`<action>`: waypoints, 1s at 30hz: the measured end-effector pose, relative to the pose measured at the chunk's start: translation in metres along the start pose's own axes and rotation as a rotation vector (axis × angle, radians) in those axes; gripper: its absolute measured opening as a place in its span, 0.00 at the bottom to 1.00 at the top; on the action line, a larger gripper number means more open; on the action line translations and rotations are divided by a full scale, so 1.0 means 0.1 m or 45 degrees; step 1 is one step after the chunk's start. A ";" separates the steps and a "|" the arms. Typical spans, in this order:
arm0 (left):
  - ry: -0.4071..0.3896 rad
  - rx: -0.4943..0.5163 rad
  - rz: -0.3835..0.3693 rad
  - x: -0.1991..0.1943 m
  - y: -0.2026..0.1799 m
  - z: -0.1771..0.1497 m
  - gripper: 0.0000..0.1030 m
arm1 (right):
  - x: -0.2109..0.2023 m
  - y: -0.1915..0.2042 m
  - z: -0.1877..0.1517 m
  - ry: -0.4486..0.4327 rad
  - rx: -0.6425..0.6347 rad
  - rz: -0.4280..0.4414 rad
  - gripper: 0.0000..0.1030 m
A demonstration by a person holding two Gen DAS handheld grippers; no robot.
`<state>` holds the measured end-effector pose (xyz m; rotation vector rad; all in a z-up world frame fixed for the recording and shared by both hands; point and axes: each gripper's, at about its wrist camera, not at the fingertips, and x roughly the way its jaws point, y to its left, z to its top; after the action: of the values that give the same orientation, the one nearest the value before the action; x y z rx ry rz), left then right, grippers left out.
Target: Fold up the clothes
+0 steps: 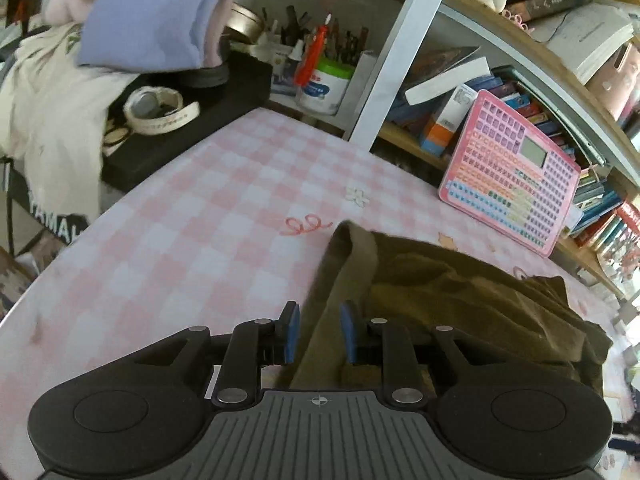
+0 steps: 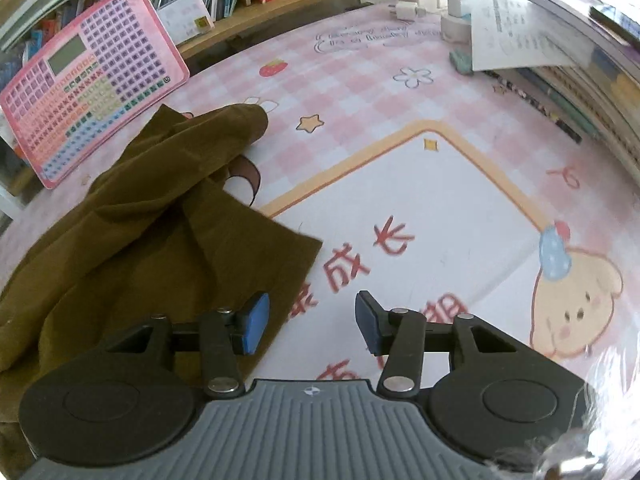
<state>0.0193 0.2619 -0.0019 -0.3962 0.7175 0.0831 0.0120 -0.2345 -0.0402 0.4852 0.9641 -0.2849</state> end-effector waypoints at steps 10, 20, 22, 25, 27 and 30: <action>0.007 -0.042 0.086 -0.29 0.03 -0.27 0.24 | 0.17 0.01 0.15 0.017 -0.055 0.019 0.46; -0.010 -0.049 0.101 -0.43 0.04 -0.36 0.43 | 0.21 0.22 0.14 -0.071 -0.291 -0.041 0.05; 0.020 -0.047 0.106 -0.39 0.07 -0.36 0.43 | 0.02 0.20 0.17 -0.133 -0.240 0.016 0.05; 0.061 -0.028 0.082 -0.34 0.11 -0.35 0.44 | -0.56 0.26 0.23 -0.326 -0.243 0.120 0.04; 0.093 0.006 0.061 -0.32 0.12 -0.33 0.50 | -1.00 0.29 0.22 -0.459 -0.286 0.150 0.04; 0.118 0.052 0.018 -0.30 0.13 -0.31 0.52 | -1.37 0.16 0.00 -0.530 -0.264 0.065 0.04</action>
<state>-0.0251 0.2639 -0.0077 -0.3574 0.8121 0.0633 -0.0555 -0.2180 0.0785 0.2452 0.5660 -0.2249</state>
